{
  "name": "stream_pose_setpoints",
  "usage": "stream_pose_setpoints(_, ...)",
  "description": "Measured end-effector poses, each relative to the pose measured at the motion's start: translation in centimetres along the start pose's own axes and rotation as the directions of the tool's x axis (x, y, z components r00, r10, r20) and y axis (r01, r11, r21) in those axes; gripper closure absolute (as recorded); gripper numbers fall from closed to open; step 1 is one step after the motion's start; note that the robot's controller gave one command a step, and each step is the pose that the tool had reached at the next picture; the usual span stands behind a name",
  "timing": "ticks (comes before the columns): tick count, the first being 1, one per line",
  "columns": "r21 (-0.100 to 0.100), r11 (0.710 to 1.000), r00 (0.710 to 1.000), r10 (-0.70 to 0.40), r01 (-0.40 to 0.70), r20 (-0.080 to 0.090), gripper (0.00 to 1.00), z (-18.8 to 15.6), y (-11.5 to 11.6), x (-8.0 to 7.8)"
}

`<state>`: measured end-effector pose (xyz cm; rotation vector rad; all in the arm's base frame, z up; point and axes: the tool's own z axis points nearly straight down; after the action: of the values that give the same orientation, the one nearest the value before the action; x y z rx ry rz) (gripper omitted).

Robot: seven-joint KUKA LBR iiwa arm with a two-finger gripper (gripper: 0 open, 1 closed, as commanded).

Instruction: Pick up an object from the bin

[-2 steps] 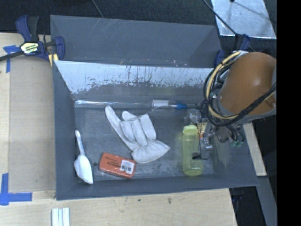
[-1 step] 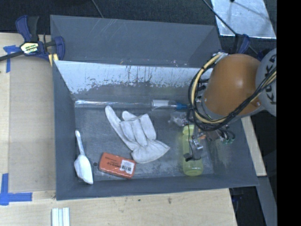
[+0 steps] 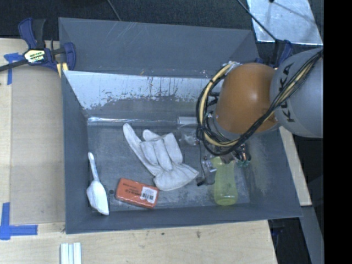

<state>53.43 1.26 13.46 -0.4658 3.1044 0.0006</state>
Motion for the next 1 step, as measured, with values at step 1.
stream_pose_setpoints(1,0.001,0.992,0.992,-0.126,0.126,0.001,0.00,6.45,2.79,-2.63)
